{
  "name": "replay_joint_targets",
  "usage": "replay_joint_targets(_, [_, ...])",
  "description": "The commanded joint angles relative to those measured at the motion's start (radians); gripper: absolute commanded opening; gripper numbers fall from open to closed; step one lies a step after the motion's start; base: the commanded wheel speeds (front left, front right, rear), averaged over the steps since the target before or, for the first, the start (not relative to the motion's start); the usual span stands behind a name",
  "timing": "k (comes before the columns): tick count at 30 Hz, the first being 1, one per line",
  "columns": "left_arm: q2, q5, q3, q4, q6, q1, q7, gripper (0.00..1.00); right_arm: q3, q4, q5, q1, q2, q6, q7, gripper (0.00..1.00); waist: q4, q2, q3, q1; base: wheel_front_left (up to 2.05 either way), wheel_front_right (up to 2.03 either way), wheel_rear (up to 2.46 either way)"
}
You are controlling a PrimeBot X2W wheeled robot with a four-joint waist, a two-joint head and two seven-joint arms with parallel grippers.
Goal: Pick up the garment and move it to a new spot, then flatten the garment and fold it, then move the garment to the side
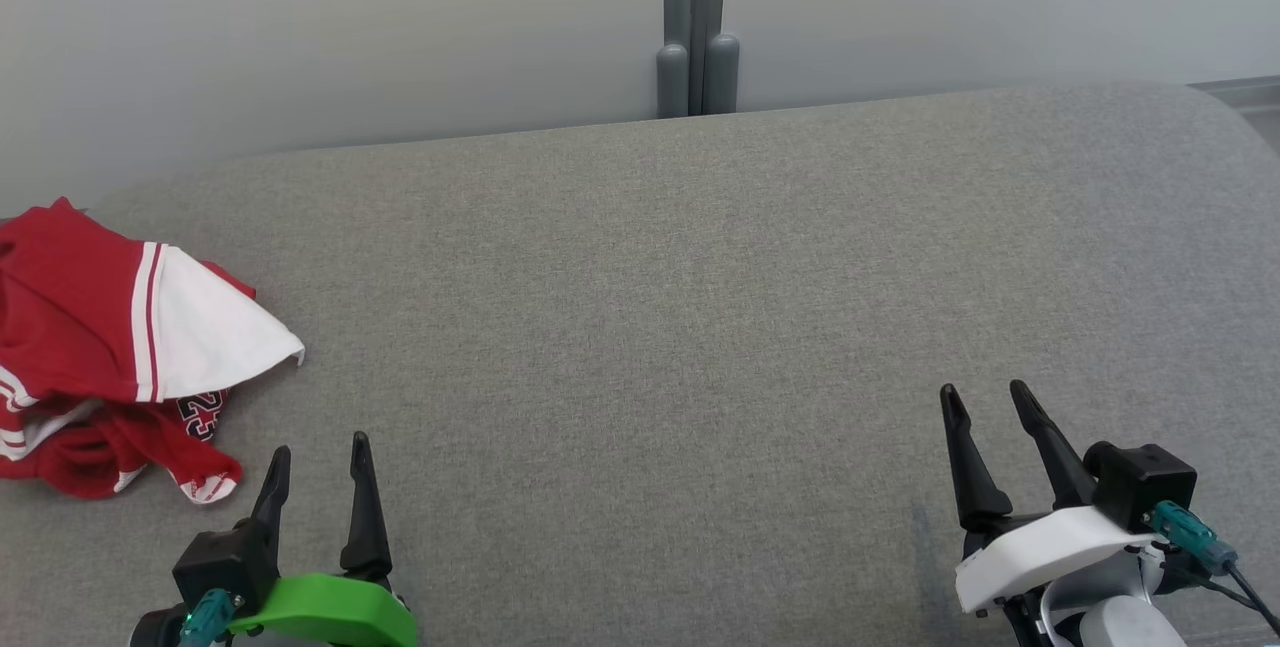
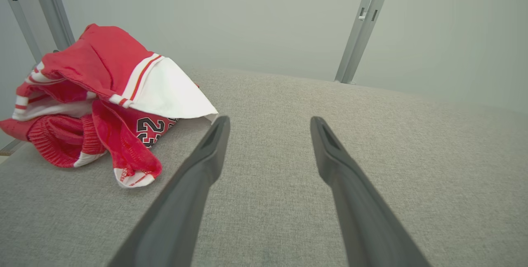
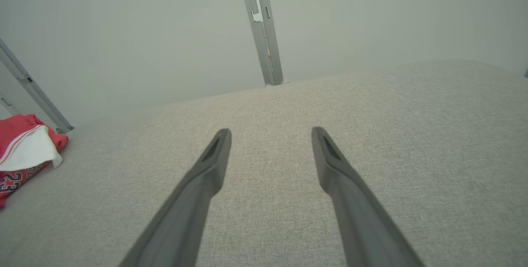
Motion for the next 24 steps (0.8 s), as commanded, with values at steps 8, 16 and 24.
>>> replay_joint_targets(8, [0.008,0.074,0.001,0.006,0.018,0.018,-0.023,1.0,-0.002,-0.011,-0.09,0.016,0.0,0.0,-0.026,1.0,0.002,0.0,-0.001,0.0,0.0,0.0,0.0])
replay_joint_targets(16, [0.009,0.121,-0.003,0.003,0.028,0.025,-0.036,1.0,-0.012,-0.014,-0.148,0.021,0.003,0.001,-0.038,1.0,0.005,0.0,-0.001,0.0,0.0,0.0,0.0])
replay_joint_targets(24, [0.009,0.166,0.003,-0.006,0.034,0.027,-0.049,1.0,-0.028,-0.013,-0.209,0.015,0.01,0.001,-0.051,1.0,0.002,0.0,0.001,0.0,0.0,0.0,0.0])
